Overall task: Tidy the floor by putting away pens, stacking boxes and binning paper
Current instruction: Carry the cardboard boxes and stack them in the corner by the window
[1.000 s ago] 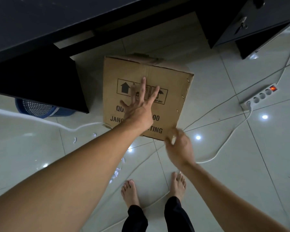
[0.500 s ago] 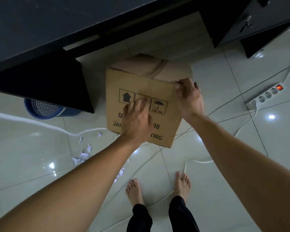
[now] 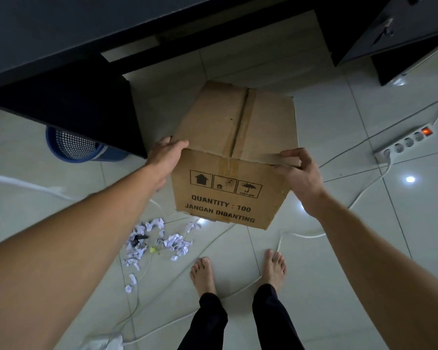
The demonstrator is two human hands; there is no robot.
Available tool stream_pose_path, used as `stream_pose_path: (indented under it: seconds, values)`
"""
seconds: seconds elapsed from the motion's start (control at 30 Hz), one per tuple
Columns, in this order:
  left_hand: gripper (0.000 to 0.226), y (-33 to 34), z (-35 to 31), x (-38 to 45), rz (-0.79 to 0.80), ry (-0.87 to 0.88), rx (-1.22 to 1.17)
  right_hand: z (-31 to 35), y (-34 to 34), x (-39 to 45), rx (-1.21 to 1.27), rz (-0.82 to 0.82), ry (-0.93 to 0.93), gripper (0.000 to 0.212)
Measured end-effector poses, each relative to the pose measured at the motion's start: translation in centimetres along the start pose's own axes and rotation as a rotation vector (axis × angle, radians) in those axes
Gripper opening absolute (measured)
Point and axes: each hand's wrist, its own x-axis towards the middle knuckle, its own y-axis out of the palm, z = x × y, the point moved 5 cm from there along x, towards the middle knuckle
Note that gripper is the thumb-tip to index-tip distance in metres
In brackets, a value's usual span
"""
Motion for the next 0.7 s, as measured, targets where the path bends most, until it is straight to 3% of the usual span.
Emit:
stream_pose_path:
  seconds: [0.1,0.23,0.4,0.57,0.7]
  values:
    - [0.089,-1.1,0.0,-2.7,0.023,0.009,-0.022,1.0,-0.2,-1.9,-0.048,0.004,0.005,0.042]
    - [0.074,-3.3,-1.4,-8.4,0.01,0.012,-0.049,4.1,-1.0,-5.3,-0.199,-0.032,-0.016,0.06]
    - [0.062,-8.3,-2.1,-17.7,-0.056,0.016,-0.139,9.9,-1.1,-12.4,-0.378,0.052,-0.066,0.107]
    - [0.036,-13.0,0.0,-27.5,-0.163,-0.037,-0.252,14.0,-1.1,-19.6,-0.49,0.118,-0.103,0.101]
    - [0.037,-16.7,2.7,-34.4,-0.252,-0.081,-0.31,16.0,0.1,-25.1,-0.535,0.187,-0.149,0.102]
